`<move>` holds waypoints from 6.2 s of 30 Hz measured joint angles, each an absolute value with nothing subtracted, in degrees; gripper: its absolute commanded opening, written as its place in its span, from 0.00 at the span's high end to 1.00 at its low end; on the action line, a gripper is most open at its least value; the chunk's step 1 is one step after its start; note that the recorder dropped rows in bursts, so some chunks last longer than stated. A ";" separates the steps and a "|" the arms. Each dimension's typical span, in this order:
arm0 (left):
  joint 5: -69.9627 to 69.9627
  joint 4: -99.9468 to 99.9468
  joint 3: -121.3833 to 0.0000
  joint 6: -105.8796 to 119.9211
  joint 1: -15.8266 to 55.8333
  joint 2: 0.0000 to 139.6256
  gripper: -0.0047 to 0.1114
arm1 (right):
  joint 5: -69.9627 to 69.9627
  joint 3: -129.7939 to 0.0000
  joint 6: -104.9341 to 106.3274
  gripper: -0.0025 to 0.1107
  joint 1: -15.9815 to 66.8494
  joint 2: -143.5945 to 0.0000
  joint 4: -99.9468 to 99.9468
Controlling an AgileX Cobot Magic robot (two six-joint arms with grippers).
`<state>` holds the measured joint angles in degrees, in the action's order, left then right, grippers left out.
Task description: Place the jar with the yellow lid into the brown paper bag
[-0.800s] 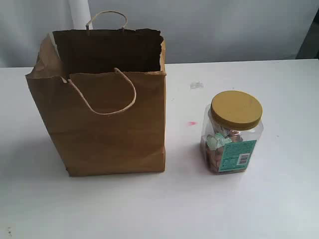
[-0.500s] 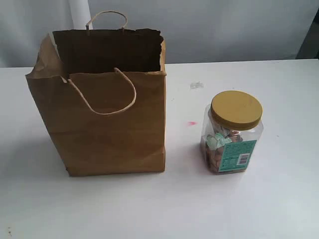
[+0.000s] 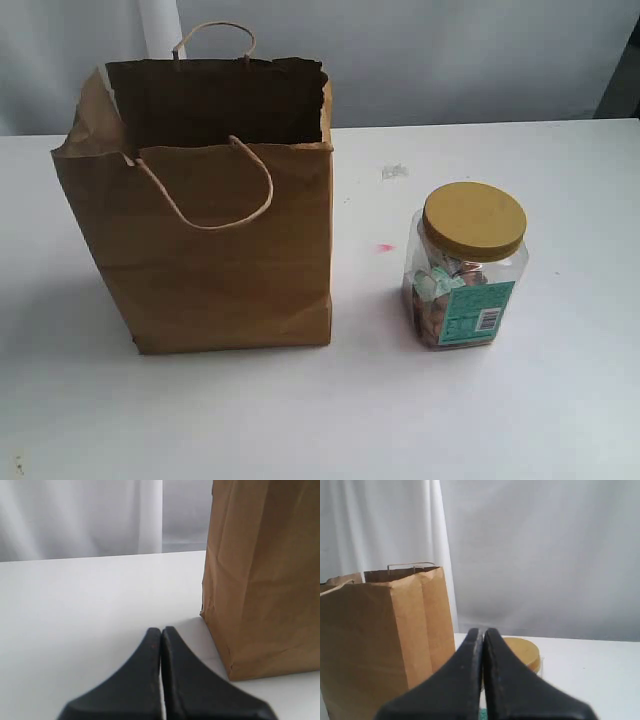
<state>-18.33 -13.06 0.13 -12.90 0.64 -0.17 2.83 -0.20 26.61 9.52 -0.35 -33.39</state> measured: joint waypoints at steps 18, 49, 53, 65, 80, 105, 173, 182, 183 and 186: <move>-18.33 -13.06 0.13 -12.90 0.64 -0.17 0.95 | -7.46 -16.78 26.61 0.98 9.37 -14.69 -35.95; -18.33 -13.06 0.13 -12.90 0.64 -0.17 0.95 | -68.58 -81.04 -9.22 0.98 9.29 -86.34 0.43; -18.33 -13.06 0.13 -12.90 0.64 -0.17 0.95 | -68.44 -81.04 -9.22 0.94 9.29 -86.57 0.43; -18.33 -13.06 0.13 -12.90 0.64 -0.17 0.95 | -68.20 -81.04 -9.22 0.05 9.29 -86.57 1.99; -18.33 -13.06 0.13 -12.90 0.64 -0.17 0.95 | -65.12 -81.04 -12.82 0.05 9.29 -87.06 1.99; -18.33 -13.06 0.13 -12.90 0.64 -0.17 0.95 | -59.94 -81.04 -17.61 0.05 9.29 -97.62 7.90; -18.33 -13.06 0.13 -12.90 0.64 -0.17 0.95 | -70.64 -109.22 -16.72 0.98 9.68 -87.09 8.34; -18.33 -13.06 0.13 -12.90 0.64 -0.17 0.95 | -69.91 -118.18 -16.47 0.98 17.90 -86.96 7.87; -18.33 -13.06 0.13 -12.90 0.64 -0.17 0.95 | -68.79 -118.18 -16.20 0.98 18.53 -86.96 7.87; -18.33 -13.06 0.13 -12.90 0.64 -0.17 0.95 | -60.30 -118.31 -15.87 0.98 22.48 -88.72 6.72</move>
<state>-18.33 -13.06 0.13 -12.90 0.64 -0.17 -60.30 -118.31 -15.87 22.48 -88.72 6.72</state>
